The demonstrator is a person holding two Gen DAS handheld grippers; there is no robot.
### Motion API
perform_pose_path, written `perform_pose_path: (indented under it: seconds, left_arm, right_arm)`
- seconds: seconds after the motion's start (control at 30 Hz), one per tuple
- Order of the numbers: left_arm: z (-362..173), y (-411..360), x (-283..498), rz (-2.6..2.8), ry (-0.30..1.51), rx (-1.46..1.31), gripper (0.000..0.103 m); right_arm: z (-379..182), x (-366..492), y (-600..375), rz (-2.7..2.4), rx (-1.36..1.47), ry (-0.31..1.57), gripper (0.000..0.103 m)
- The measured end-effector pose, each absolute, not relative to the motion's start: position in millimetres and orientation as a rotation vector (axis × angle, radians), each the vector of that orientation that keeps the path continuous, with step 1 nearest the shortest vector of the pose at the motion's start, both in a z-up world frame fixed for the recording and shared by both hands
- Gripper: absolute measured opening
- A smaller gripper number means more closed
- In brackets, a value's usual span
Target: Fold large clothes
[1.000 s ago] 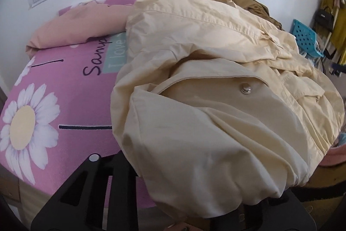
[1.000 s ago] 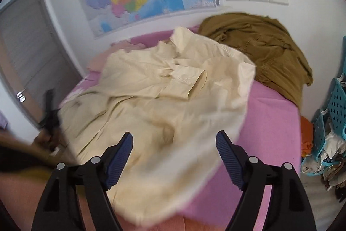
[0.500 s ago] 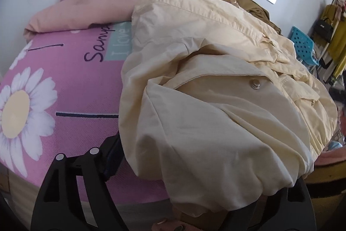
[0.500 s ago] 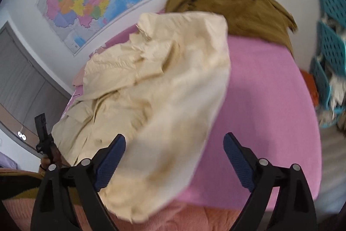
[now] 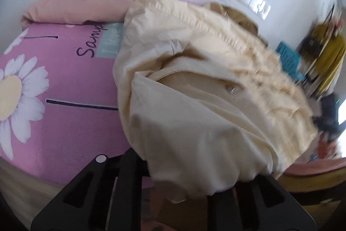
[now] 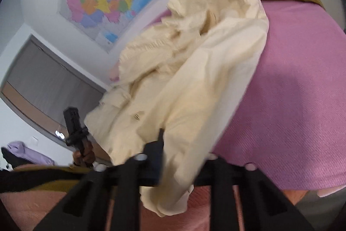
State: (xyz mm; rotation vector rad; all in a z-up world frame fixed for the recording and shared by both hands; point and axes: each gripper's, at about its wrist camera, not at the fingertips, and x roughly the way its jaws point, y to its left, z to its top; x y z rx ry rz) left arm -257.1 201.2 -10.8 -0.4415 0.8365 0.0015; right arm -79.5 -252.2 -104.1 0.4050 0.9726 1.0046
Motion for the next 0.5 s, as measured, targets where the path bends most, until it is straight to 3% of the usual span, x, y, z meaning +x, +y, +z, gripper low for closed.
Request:
perform_pose_path:
  seconds: [0.5]
  left_arm:
    - [77,239,-208,-0.008,0.759,-0.494,0.012]
  right_arm:
    - [10,-10,-253,1.022,0.584,0.687,0.005]
